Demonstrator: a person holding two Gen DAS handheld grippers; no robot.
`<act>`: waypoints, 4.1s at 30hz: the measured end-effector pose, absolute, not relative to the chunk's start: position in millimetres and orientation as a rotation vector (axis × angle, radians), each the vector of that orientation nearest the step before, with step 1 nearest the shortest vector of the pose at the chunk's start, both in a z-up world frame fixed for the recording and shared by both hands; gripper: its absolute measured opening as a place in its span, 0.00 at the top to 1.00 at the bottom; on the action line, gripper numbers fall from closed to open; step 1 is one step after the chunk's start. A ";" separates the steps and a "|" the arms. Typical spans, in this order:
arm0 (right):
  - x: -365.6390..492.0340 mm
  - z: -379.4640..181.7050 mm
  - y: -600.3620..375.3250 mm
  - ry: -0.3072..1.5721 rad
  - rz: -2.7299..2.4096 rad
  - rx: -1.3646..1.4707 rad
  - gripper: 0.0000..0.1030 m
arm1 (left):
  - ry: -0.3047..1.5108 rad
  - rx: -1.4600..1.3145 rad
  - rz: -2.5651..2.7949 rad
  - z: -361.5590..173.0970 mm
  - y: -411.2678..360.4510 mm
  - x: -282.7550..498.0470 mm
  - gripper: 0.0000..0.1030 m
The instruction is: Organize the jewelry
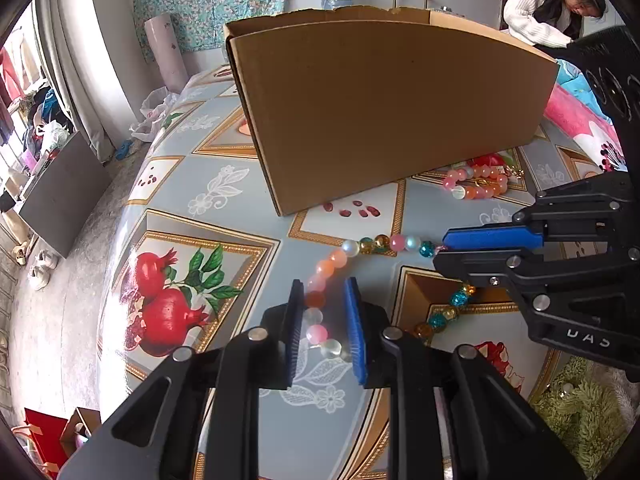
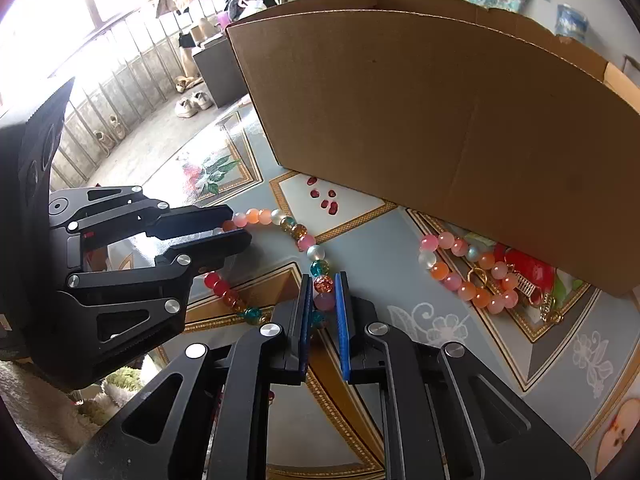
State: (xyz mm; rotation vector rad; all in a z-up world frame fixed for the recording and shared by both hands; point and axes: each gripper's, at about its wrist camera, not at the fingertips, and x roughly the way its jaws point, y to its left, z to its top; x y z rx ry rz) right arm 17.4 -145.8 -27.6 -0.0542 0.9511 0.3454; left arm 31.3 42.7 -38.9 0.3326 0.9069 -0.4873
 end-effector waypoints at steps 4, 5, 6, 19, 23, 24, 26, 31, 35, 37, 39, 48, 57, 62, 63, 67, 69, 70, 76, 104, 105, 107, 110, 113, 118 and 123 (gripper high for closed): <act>17.9 -28.6 -146.3 0.951 0.340 -0.048 0.92 | 0.886 0.338 -0.479 -39.8 38.8 27.2 0.91; 17.1 -28.4 -146.1 0.946 0.341 -0.053 0.92 | 0.879 0.347 -0.472 -39.6 37.3 26.1 0.91; 16.2 -28.0 -146.1 0.939 0.336 -0.057 0.92 | 0.875 0.349 -0.468 -39.2 36.6 25.3 0.91; -26.7 40.6 -155.1 0.667 0.288 -0.126 0.93 | 0.610 0.401 -0.530 49.7 23.7 -7.2 0.91; -37.6 89.1 -168.3 0.525 0.301 -0.135 0.93 | 0.462 0.419 -0.552 100.8 18.1 -9.5 0.91; -37.7 99.6 -170.8 0.494 0.303 -0.142 0.93 | 0.429 0.418 -0.554 112.4 15.7 -6.4 0.91; -33.5 121.5 -177.9 0.436 0.307 -0.156 0.93 | 0.376 0.417 -0.560 133.4 10.4 2.8 0.91; 20.2 152.7 -197.8 0.445 0.391 -0.181 0.93 | 0.387 0.413 -0.591 157.9 -8.2 56.3 0.91; 83.0 138.0 -205.6 0.610 0.475 -0.154 0.93 | 0.571 0.435 -0.590 132.3 -27.5 127.5 0.91; 107.8 123.5 -210.6 0.704 0.494 -0.111 0.93 | 0.665 0.429 -0.580 113.7 -31.3 154.5 0.91; 132.4 105.5 -211.8 0.811 0.511 -0.064 0.93 | 0.738 0.423 -0.570 97.4 -32.5 171.8 0.91; 181.2 61.3 -202.6 1.039 0.546 -0.045 0.91 | 0.866 0.485 -0.520 62.3 -39.0 192.9 0.90; 150.6 97.4 -238.7 0.852 0.446 0.013 0.71 | 0.830 0.334 -0.504 84.1 -20.7 189.5 0.79; 94.0 122.5 -270.8 0.662 0.323 0.060 0.48 | 0.796 0.205 -0.483 102.3 1.7 169.1 0.69; 84.0 123.9 -276.0 0.638 0.295 0.075 0.46 | 0.787 0.187 -0.480 104.1 6.3 163.1 0.64; 54.7 127.1 -284.8 0.581 0.204 0.093 0.34 | 0.762 0.141 -0.478 102.6 20.3 141.4 0.45; 44.2 127.4 -290.1 0.562 0.150 0.111 0.30 | 0.755 0.123 -0.466 98.1 28.0 132.3 0.40; 41.5 126.2 -293.5 0.555 0.125 0.125 0.27 | 0.749 0.113 -0.464 95.4 31.8 127.3 0.39; 22.6 104.8 -311.7 0.577 0.017 0.218 0.25 | 0.746 0.003 -0.493 78.9 50.6 114.4 0.36; 47.4 65.3 -327.6 0.723 0.049 0.391 0.24 | 0.783 -0.178 -0.503 46.5 40.8 106.8 0.34; 49.2 65.7 -330.0 0.722 0.054 0.398 0.24 | 0.782 -0.176 -0.501 46.5 40.0 106.2 0.34; 51.9 66.1 -333.9 0.719 0.063 0.405 0.24 | 0.780 -0.170 -0.495 47.0 37.0 105.3 0.34; 55.0 65.7 -335.9 0.717 0.068 0.404 0.24 | 0.778 -0.155 -0.479 48.5 32.3 104.6 0.34; 58.9 65.1 -334.5 0.718 0.075 0.396 0.24 | 0.779 -0.147 -0.457 48.2 30.1 106.2 0.34; 65.6 65.7 -326.0 0.722 0.076 0.335 0.24 | 0.782 -0.168 -0.430 49.1 29.3 108.6 0.34; 71.2 66.2 -322.6 0.729 0.102 0.346 0.24 | 0.774 -0.175 -0.396 49.7 33.5 106.1 0.34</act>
